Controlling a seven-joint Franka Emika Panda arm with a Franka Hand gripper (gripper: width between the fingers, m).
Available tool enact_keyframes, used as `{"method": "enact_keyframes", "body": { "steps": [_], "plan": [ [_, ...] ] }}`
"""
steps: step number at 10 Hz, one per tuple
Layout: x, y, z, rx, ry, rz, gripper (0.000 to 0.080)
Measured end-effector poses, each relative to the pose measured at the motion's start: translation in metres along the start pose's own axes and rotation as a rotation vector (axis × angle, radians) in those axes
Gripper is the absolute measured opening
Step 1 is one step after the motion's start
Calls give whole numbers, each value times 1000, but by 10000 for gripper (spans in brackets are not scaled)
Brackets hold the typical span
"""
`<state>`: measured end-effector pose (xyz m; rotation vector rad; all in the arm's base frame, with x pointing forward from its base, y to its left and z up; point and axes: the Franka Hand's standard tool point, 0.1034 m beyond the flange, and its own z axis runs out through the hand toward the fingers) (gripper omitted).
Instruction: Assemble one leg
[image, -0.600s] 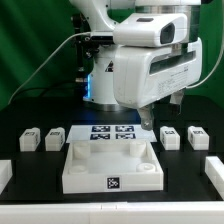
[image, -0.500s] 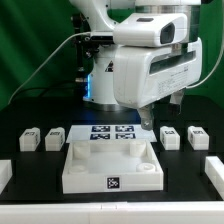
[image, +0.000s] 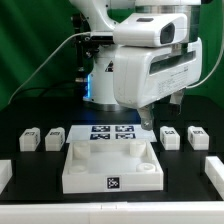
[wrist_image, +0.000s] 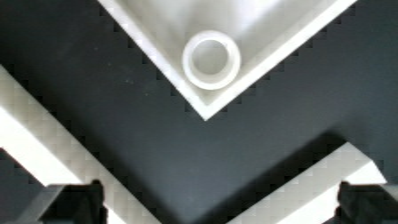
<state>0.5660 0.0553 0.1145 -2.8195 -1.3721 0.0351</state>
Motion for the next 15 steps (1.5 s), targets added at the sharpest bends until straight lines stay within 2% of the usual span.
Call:
{"method": "enact_keyframes", "body": {
  "steps": [1, 2, 3, 4, 5, 7, 9, 12, 13, 15],
  "plan": [
    [-1, -1, 1, -2, 2, -47, 650],
    [-8, -9, 7, -5, 6, -97, 650],
    [-17, -20, 14, -17, 15, -154, 650],
    [-33, -30, 18, -13, 1, -322, 650],
    [-46, -35, 18, -22, 2, -436, 650],
    [-68, -39, 25, -62, 19, -683, 650],
    [-69, -38, 25, -59, 6, -772, 650],
    [-71, -38, 28, -58, 6, -764, 650],
    [-86, -45, 40, -69, 13, -767, 650],
    [-127, -68, 68, -48, 11, -763, 650]
  ]
}}
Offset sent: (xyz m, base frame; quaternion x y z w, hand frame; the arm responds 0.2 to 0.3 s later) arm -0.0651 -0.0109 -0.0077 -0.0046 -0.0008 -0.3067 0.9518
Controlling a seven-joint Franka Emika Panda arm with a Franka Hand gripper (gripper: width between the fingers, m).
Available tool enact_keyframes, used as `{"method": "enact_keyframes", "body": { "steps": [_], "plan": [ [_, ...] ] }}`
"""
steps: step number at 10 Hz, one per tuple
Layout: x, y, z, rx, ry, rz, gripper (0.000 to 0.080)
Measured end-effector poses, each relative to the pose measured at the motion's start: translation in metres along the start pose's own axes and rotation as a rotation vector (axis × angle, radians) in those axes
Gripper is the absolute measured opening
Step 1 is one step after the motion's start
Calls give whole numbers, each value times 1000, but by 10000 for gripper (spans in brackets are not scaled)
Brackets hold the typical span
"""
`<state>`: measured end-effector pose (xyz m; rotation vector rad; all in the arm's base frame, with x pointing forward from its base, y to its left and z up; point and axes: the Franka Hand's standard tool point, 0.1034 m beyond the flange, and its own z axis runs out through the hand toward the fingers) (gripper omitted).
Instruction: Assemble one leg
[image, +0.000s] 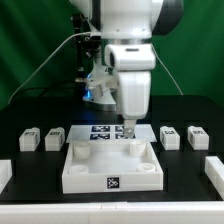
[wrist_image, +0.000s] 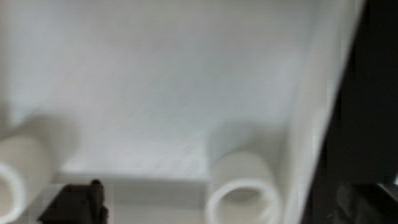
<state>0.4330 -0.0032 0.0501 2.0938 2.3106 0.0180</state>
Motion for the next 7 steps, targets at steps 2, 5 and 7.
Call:
{"method": "enact_keyframes", "body": {
  "steps": [2, 5, 7],
  "plan": [
    [-8, -17, 23, 19, 14, 25, 650],
    [-12, -9, 39, 30, 21, 43, 650],
    [-12, -10, 39, 31, 21, 43, 525]
  ]
}}
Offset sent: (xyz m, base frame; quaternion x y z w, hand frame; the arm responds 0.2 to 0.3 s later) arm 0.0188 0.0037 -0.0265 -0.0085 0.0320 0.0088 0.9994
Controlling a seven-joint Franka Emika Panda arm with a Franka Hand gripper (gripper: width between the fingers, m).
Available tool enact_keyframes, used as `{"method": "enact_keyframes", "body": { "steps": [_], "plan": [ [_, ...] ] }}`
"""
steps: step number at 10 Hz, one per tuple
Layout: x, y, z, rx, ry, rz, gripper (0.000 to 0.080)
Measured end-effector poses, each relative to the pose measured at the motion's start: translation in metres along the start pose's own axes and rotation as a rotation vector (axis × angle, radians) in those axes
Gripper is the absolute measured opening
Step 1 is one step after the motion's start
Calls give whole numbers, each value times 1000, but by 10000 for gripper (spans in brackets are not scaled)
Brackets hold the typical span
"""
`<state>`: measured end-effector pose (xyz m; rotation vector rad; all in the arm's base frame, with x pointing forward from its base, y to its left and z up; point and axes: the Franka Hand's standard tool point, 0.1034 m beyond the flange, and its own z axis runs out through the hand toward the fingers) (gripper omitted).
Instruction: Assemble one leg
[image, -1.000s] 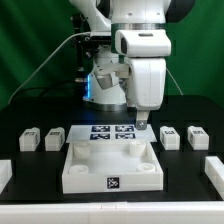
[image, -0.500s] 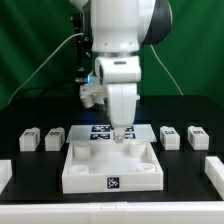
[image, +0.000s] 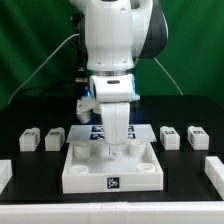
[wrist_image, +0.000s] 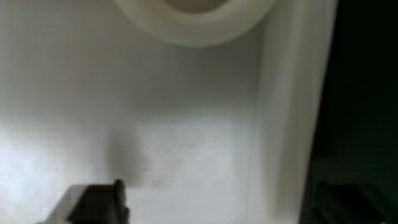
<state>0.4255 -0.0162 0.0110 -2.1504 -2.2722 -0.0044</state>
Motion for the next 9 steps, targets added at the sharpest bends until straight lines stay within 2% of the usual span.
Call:
{"method": "enact_keyframes", "body": {
  "steps": [1, 2, 3, 4, 9],
  "plan": [
    [0, 0, 0, 0, 0, 0, 389],
    [0, 0, 0, 0, 0, 0, 389],
    [0, 0, 0, 1, 0, 0, 205],
    [0, 0, 0, 1, 0, 0, 80],
    [-1, 0, 0, 0, 0, 2, 58]
  ]
}}
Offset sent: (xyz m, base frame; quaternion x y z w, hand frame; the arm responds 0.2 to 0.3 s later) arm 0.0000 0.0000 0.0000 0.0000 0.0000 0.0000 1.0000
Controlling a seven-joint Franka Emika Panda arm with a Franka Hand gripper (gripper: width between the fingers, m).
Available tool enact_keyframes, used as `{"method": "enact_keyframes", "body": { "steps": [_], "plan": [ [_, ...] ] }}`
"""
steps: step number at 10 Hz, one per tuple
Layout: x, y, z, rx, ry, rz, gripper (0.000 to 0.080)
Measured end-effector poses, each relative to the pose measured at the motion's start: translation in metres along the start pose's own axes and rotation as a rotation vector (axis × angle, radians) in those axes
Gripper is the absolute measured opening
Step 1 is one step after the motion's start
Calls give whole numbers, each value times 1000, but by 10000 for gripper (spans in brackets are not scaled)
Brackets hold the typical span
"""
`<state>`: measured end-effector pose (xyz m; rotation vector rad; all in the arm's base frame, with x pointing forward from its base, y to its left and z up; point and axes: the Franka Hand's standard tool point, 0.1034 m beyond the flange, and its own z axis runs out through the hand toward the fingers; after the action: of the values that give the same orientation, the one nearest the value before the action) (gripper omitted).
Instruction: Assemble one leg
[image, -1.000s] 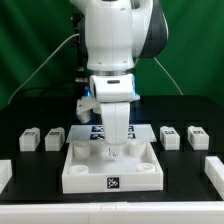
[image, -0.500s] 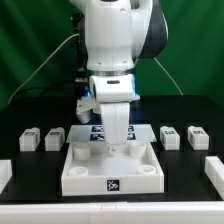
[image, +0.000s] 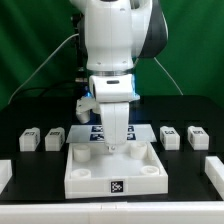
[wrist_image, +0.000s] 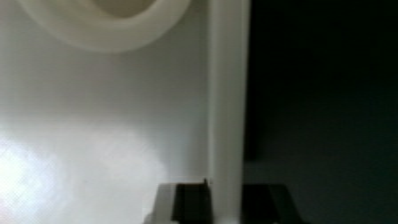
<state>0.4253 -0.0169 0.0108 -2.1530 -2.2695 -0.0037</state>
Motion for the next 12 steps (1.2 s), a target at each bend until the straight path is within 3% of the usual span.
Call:
{"method": "enact_keyframes", "body": {
  "steps": [5, 7, 10, 12],
  "plan": [
    [4, 4, 0, -8, 3, 1, 60],
    [18, 22, 0, -20, 10, 31, 60],
    [51, 58, -4, -19, 21, 71, 60],
    [69, 72, -1, -30, 30, 78, 60]
  ]
}}
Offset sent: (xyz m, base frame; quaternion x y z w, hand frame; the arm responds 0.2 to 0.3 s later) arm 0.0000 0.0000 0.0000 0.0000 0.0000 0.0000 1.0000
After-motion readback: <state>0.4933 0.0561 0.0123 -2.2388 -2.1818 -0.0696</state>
